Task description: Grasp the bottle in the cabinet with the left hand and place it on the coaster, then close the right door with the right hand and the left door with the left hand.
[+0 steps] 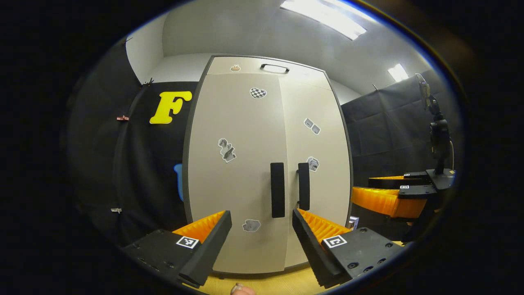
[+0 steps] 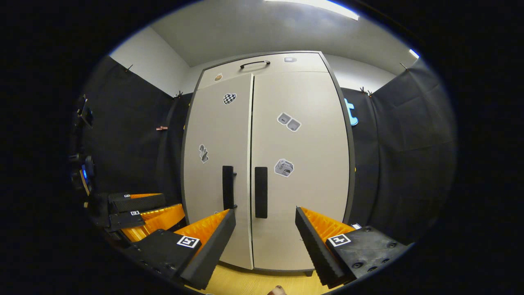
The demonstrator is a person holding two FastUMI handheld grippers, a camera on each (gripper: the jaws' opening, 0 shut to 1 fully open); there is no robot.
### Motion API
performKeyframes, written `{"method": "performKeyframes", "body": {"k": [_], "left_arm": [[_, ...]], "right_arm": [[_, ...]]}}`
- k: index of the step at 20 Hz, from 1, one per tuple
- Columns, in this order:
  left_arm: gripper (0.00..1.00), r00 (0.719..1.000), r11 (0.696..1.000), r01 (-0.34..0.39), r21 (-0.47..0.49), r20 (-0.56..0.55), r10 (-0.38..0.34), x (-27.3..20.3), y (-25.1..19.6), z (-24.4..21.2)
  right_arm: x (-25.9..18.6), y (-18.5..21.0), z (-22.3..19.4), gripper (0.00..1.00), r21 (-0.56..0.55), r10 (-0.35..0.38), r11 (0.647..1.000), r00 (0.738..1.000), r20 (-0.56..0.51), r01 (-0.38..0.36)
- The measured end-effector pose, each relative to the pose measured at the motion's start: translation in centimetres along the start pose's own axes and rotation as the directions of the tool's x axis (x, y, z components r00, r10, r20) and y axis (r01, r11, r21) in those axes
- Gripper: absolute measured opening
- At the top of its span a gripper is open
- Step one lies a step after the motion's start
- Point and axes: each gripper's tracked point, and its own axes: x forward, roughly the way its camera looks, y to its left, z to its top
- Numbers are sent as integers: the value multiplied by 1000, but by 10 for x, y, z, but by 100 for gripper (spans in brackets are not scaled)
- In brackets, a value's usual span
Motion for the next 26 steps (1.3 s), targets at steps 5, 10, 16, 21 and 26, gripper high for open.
{"method": "performKeyframes", "body": {"k": [5,10,16,21,26], "left_arm": [[94,1000,1000,-2,-1,0,2,3,-4,0],[94,1000,1000,-13,-15,-7,13,4,-5,-3],[94,1000,999,-25,-23,-9,25,3,-4,-3],[94,1000,999,-28,-21,-8,27,-1,-4,-3],[94,1000,999,-26,-18,-14,26,-5,-4,-3]], "right_arm": [[1,-5,1,98,1,8,1000,1000,2,-8],[0,-6,-3,98,-2,22,1000,1000,-5,-22],[-1,-8,0,98,-6,26,1000,1000,3,-26],[-1,-5,-1,98,-1,34,999,999,0,-34],[-6,-1,1,98,-3,34,999,999,3,-34]]}}
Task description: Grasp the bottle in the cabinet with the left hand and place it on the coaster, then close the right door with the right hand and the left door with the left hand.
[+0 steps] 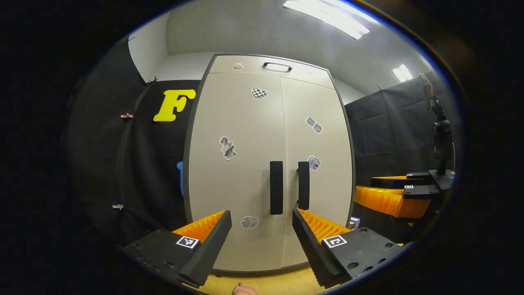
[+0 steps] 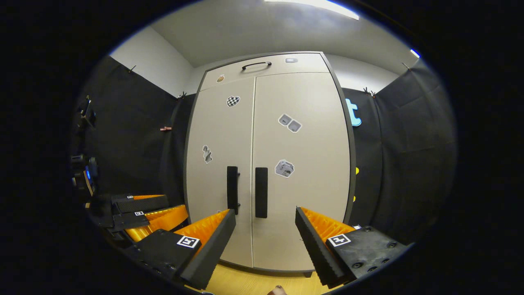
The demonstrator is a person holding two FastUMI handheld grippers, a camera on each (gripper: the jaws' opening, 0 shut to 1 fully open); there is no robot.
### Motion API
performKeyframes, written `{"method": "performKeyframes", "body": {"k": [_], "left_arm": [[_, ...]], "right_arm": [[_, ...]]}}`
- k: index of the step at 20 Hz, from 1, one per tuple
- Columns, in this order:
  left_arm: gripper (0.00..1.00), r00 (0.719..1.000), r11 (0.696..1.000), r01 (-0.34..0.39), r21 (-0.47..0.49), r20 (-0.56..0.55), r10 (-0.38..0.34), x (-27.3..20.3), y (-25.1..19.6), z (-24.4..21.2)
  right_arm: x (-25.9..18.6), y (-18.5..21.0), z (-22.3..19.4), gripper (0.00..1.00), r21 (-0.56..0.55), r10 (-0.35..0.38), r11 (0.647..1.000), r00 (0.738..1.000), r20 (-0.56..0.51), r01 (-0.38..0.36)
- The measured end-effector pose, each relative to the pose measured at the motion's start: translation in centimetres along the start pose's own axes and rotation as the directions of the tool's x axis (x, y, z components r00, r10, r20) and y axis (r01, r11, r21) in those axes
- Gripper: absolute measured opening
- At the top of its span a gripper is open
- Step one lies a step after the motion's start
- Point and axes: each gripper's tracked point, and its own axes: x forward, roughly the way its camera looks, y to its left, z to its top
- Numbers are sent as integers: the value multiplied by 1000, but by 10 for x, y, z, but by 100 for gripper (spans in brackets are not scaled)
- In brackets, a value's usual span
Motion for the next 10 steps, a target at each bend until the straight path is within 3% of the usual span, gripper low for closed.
{"method": "performKeyframes", "body": {"k": [10], "left_arm": [[95,1000,999,29,-14,-11,-29,-7,-8,-3]], "right_arm": [[-12,0,-1,98,-11,-23,1000,1000,-10,23]]}}
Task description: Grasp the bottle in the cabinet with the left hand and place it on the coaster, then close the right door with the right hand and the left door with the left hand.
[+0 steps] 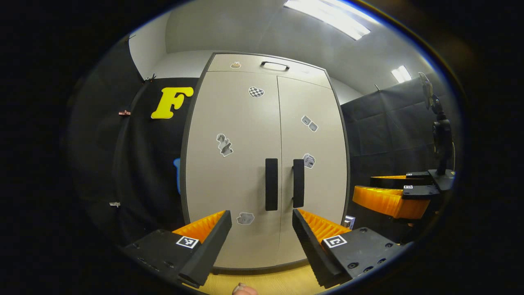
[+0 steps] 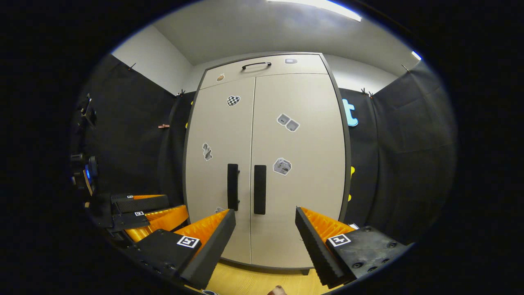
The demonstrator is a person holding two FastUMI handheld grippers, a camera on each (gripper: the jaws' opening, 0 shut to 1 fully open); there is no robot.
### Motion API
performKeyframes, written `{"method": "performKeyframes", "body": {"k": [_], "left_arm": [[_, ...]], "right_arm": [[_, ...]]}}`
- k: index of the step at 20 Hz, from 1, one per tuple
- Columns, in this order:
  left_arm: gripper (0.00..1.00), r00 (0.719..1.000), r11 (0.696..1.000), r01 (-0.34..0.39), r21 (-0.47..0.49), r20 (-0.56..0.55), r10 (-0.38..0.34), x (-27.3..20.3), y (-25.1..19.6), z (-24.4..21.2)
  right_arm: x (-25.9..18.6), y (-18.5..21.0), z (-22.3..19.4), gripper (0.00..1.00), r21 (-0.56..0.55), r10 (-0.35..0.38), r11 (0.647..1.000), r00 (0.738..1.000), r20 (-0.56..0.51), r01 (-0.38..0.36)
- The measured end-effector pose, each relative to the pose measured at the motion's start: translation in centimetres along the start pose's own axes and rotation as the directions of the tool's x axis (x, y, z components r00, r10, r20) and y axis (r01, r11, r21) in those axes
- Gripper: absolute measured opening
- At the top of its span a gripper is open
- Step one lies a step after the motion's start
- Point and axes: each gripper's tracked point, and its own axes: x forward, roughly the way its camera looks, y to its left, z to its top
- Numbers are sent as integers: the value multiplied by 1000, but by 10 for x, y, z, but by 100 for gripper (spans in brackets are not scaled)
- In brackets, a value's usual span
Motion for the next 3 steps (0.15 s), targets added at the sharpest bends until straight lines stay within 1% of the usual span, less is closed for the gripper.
{"method": "performKeyframes", "body": {"k": [3], "left_arm": [[95,1000,1000,3,5,1,-3,-1,-2,0]], "right_arm": [[0,-1,2,98,9,-1,1000,1000,4,1]]}}
